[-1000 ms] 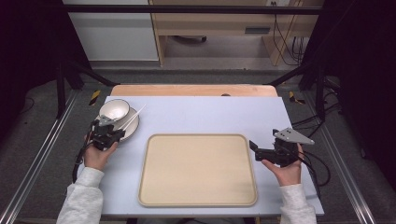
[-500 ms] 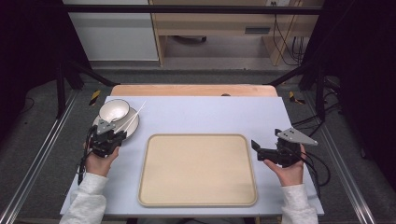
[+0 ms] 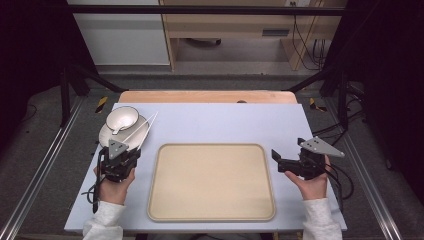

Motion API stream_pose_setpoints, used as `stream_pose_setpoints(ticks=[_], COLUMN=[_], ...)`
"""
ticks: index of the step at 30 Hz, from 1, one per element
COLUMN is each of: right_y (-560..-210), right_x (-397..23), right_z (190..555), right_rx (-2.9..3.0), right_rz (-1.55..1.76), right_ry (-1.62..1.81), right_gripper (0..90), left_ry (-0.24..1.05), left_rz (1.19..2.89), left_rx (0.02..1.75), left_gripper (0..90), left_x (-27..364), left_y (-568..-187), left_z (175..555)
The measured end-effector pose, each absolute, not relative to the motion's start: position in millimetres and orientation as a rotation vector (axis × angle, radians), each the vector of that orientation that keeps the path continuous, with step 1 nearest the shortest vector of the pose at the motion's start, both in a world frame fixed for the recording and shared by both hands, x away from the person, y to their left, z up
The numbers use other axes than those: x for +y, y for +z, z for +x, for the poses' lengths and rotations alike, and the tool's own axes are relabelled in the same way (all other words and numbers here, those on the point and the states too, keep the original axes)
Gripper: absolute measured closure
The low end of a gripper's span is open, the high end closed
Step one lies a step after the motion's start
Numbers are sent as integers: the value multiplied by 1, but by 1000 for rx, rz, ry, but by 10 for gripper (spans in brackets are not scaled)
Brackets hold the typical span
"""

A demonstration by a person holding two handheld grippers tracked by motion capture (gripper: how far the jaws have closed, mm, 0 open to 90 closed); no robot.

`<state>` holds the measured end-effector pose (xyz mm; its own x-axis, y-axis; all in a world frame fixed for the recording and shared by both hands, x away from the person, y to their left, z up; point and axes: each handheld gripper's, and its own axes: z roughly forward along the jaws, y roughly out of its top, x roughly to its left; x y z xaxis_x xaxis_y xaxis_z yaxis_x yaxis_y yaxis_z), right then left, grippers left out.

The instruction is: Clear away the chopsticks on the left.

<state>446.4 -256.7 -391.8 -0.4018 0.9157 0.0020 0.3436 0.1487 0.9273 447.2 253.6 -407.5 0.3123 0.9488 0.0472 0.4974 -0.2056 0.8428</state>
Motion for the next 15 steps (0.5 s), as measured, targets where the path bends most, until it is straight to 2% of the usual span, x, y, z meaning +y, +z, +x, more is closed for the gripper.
stream_pose_setpoints(ticks=[15], right_y=[-392], right_x=[-256], right_z=[446], right_rx=[1837], right_rz=[1202], right_ry=[1245], right_gripper=[24], left_ry=[787], left_rz=[1775], left_rx=[1340], left_gripper=[848], left_x=[220], left_y=[-407], left_z=[414])
